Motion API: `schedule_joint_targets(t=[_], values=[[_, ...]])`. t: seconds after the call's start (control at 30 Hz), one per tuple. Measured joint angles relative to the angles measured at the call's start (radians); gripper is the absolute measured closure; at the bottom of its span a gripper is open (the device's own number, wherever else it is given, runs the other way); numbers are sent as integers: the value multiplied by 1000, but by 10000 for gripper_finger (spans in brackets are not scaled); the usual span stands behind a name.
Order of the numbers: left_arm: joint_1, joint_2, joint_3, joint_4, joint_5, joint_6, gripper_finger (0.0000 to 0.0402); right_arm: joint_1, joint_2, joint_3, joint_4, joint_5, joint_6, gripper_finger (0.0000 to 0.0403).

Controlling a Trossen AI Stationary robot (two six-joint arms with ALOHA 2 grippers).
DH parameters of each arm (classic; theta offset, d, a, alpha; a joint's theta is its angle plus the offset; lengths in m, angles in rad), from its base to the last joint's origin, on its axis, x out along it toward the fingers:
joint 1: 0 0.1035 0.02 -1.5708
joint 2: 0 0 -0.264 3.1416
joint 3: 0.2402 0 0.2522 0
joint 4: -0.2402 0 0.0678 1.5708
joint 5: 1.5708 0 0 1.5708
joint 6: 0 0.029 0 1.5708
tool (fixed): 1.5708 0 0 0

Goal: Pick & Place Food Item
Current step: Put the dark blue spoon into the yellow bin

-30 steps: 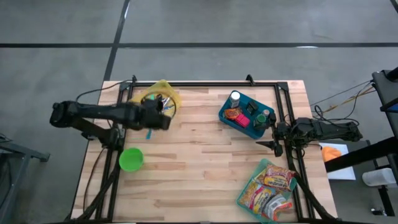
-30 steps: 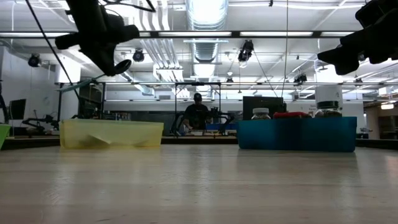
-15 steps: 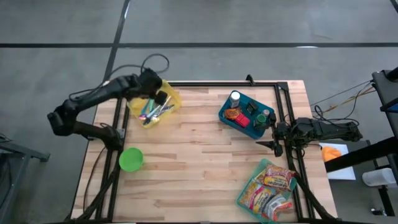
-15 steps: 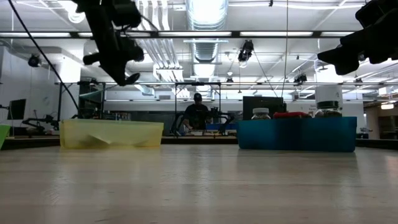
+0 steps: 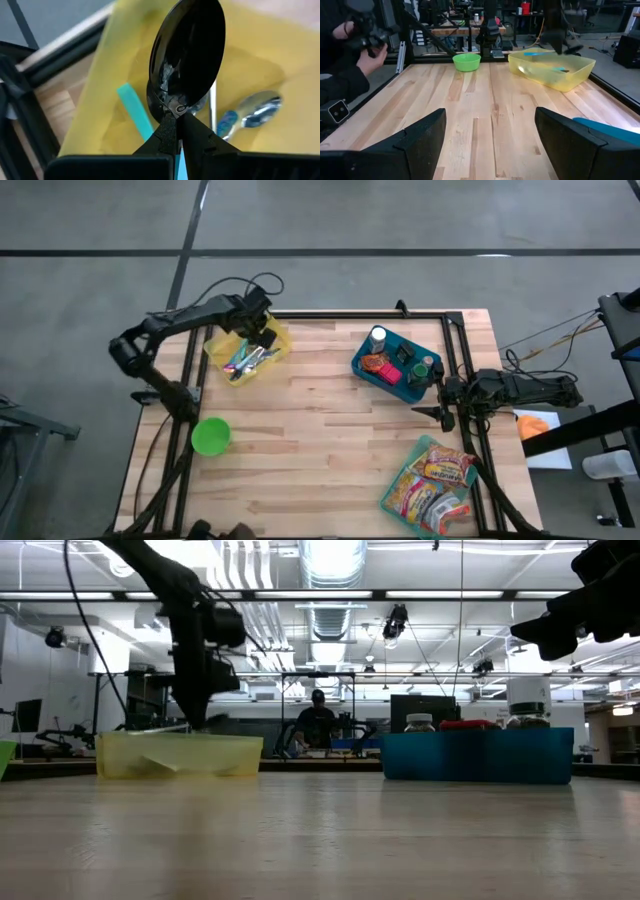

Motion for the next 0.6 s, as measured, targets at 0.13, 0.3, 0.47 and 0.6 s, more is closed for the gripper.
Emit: schedule_joint_targets(t=[0.13,0.3,0.47,0.6], values=[[1,99,0,30,-1,9,392,0,0,0,0,0,1,100],[1,184,0,45,10,17,392,0,0,0,0,0,1,100],[1,201,0,46,12,16,392,0,0,0,0,0,1,100],[1,191,0,54,27,16,392,0,0,0,0,0,0,100]])
